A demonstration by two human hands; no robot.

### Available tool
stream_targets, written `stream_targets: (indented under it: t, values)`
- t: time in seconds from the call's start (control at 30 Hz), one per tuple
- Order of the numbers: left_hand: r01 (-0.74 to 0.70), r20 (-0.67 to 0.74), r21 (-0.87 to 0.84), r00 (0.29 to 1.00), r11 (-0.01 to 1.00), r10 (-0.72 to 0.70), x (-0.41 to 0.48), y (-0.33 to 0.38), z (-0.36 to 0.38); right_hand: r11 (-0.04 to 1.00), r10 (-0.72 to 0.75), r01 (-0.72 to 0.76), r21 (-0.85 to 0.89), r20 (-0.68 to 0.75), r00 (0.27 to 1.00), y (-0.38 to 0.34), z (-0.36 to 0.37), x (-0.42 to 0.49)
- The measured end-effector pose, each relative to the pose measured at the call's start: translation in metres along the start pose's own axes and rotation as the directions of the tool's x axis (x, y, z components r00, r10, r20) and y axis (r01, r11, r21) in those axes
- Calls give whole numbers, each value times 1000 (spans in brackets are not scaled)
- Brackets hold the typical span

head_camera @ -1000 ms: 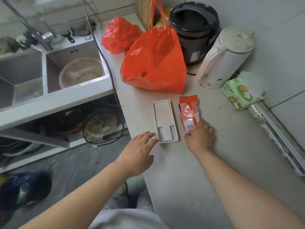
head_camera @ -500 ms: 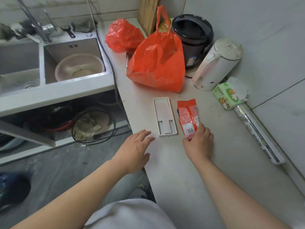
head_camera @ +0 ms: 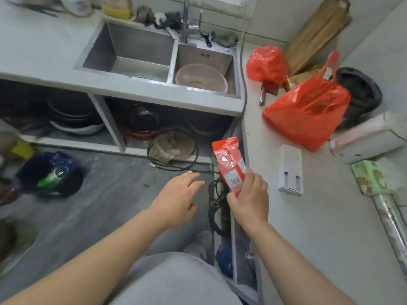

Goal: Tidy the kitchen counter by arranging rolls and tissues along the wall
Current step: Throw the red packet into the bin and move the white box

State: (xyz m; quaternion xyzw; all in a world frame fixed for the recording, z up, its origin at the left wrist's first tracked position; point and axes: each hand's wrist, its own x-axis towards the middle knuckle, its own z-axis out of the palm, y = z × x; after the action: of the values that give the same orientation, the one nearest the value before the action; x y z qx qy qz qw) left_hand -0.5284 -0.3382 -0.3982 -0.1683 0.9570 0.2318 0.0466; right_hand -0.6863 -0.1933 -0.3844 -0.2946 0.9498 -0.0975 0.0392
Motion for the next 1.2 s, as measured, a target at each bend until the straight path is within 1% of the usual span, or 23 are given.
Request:
stream_targets:
  t: [0.1, 0.2, 0.33, 0.4, 0.6, 0.8, 0.9, 1.0, 1.07, 1.2]
  values:
    - [112, -40, 5, 993, 994, -112, -46, -43, -14, 987, -162, 162, -7, 50, 986, -67, 13, -13]
    - [235, -84, -19, 968, 972, -235, -89, -81, -24, 950, -310, 313, -19, 94, 946, -131, 28, -25]
    - [410, -115, -81, 901, 908, -417, -136, -124, -23, 864, -467, 493, -96, 212, 859, -201, 47, -36]
    - [467, -116, -125, 869, 875, -481, -150, -140, -20, 819, -519, 560, -122, 258, 815, -227, 55, -37]
    - [585, -113, -252, 773, 771, -624, -167, -179, -17, 707, -611, 696, -124, 387, 690, -293, 86, -21]
    - [688, -51, -246, 694, 682, -718, -160, -237, -35, 634, -659, 768, -88, 459, 596, -349, 127, 16]
    - [727, -27, -240, 657, 643, -753, -147, -268, -52, 588, -683, 807, -52, 502, 530, -380, 147, 39]
    - [760, -51, -266, 603, 593, -796, -139, -296, -69, 532, -712, 846, -34, 523, 468, -415, 163, 59]
    - [781, -65, -281, 565, 558, -823, -140, -310, -79, 511, -719, 859, -22, 537, 441, -439, 170, 69]
    - [826, -51, -326, 471, 460, -881, -157, -339, -88, 450, -746, 893, 12, 555, 369, -493, 185, 77]
